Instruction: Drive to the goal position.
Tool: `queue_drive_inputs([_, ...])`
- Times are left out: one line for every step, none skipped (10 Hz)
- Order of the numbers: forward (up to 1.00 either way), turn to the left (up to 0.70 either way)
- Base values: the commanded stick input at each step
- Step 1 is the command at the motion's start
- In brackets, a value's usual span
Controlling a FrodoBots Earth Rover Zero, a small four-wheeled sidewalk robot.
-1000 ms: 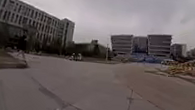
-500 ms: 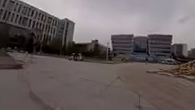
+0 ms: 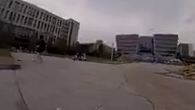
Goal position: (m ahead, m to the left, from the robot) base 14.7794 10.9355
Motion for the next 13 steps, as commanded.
queue_drive_inputs([0.70, 0.00])
queue_drive_inputs([0.70, 0.00])
queue_drive_inputs([0.70, 0.00])
queue_drive_inputs([0.70, 0.00])
queue_drive_inputs([0.70, 0.00])
queue_drive_inputs([0.70, 0.00])
queue_drive_inputs([0.70, 0.00])
queue_drive_inputs([0.70, 0.00])
queue_drive_inputs([0.70, 0.00])
queue_drive_inputs([0.70, 0.00])
queue_drive_inputs([0.70, 0.00])
queue_drive_inputs([0.70, 0.00])
queue_drive_inputs([0.70, 0.00])
